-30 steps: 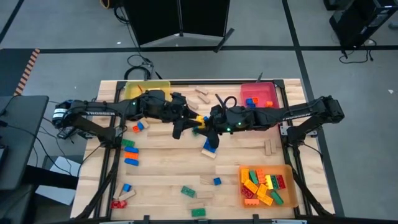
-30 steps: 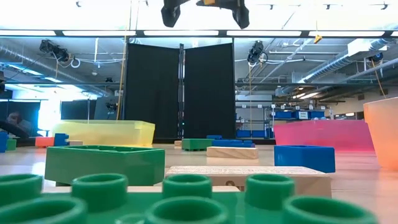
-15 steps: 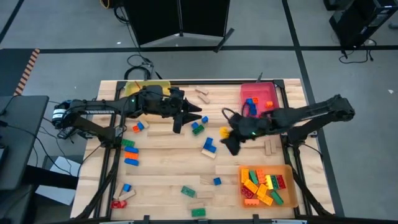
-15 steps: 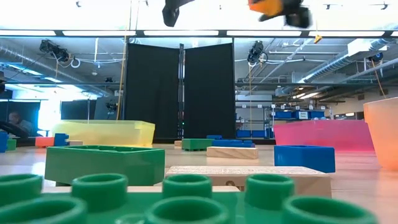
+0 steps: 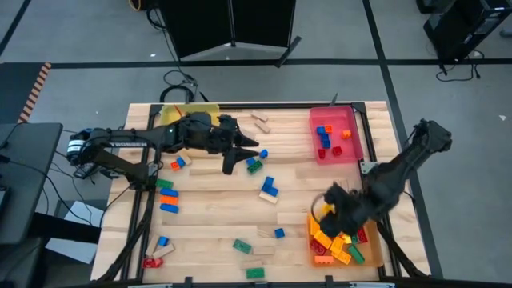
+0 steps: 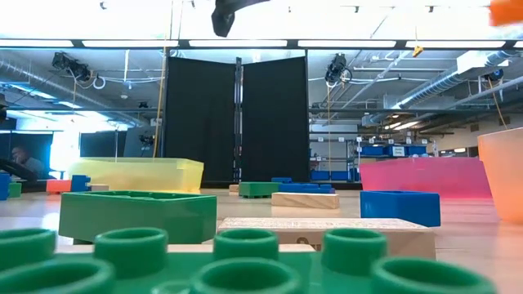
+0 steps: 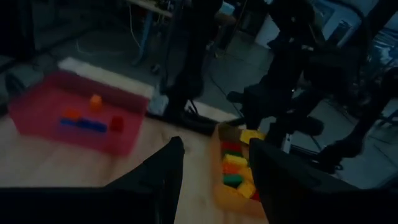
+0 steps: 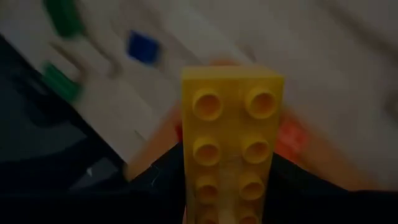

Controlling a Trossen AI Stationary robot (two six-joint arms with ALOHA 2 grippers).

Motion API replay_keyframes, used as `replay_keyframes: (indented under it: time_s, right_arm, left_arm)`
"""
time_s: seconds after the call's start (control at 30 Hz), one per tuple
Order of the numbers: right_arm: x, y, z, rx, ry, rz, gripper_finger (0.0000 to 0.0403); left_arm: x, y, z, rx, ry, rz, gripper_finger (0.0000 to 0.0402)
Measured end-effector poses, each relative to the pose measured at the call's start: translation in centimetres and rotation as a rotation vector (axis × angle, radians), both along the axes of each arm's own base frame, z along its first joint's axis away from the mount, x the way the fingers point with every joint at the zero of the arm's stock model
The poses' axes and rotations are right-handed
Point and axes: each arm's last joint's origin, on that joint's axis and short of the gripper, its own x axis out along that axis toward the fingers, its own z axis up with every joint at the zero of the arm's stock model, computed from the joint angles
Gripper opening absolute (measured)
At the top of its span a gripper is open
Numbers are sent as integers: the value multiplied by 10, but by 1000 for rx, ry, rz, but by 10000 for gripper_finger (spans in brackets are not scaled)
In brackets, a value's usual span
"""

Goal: Sort blocks by size

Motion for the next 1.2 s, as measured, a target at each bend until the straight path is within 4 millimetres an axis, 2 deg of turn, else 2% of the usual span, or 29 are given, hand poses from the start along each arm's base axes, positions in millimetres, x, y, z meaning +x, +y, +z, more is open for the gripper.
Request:
replay_keyframes:
  time_s: [0.2, 0.4, 0.8, 1.0, 1.2]
  right_arm:
    - [-18, 32, -40, 66, 95, -42, 156]
    - [-23, 46, -65, 108, 96, -42, 169]
    - [-33, 48, -70, 62, 110, 32, 199]
    - [-35, 48, -70, 38, 98, 40, 204]
    - [-34, 47, -70, 7, 54, 26, 201]
  left_arm:
    - [-3, -10, -16, -35, 171, 53, 188]
    - [-11, -33, -34, -79, 385, 120, 188]
    - [-52, -102, -64, -80, 788, 181, 188]
    - [-81, -133, -73, -134, 976, 153, 188]
    - [-111, -157, -78, -230, 1132, 241, 188]
